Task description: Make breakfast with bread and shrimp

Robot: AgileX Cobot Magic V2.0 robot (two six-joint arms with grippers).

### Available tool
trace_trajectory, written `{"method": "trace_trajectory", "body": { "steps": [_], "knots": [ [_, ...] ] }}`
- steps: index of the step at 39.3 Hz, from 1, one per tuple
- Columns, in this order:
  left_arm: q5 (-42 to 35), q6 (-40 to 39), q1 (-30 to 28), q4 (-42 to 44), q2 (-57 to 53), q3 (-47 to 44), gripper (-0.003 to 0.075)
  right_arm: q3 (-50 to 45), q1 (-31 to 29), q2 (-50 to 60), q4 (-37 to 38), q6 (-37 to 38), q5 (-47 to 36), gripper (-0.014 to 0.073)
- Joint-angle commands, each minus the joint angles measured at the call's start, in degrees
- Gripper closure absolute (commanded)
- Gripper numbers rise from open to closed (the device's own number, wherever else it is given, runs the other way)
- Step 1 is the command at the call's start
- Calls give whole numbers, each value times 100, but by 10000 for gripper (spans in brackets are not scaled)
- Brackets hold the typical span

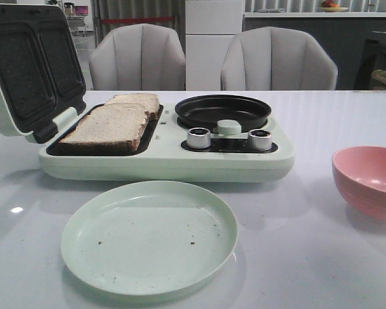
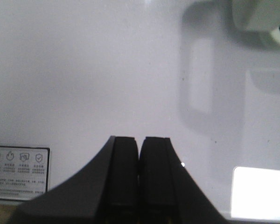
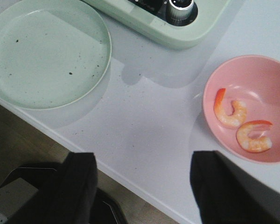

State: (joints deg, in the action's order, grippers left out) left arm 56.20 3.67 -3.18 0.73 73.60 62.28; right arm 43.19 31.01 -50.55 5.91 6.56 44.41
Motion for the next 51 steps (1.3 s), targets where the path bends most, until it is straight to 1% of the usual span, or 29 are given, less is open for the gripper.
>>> {"method": "trace_trajectory", "body": {
  "steps": [1, 5, 9, 15, 22, 27, 32, 39, 44, 51],
  "knots": [
    [-413, 538, -471, -717, 60, 494, 620, 165, -19, 62, 82, -2, -348, 57],
    [-546, 833, -819, -1320, 316, 895, 620, 165, -19, 62, 82, -2, -348, 57],
    [-699, 963, -1005, -1630, 661, 1300, 620, 165, -19, 62, 82, -2, -348, 57],
    [-780, 963, -1029, -1858, 1217, 1955, 620, 165, -19, 62, 82, -2, -348, 57],
    [-767, 1026, -1029, -2406, 1908, 2664, 619, 165, -19, 62, 82, -2, -348, 57],
    [-659, 1187, -1029, -2914, 2351, 2993, 619, 165, -19, 62, 82, -2, -348, 57],
    [-474, 1368, -1029, -3653, 2687, 3183, 619, 165, -19, 62, 82, -2, -348, 57],
    [-211, 1997, -1029, -4687, 2868, 3223, 619, 165, -19, 62, 82, -2, -348, 57],
    [-106, 2060, -1029, -4943, 2868, 3223, 619, 165, -19, 62, 82, -2, -348, 57],
    [68, 2107, -1029, -5014, 2868, 3223, 619, 165, -19, 62, 82, -2, -348, 57]
  ]
}}
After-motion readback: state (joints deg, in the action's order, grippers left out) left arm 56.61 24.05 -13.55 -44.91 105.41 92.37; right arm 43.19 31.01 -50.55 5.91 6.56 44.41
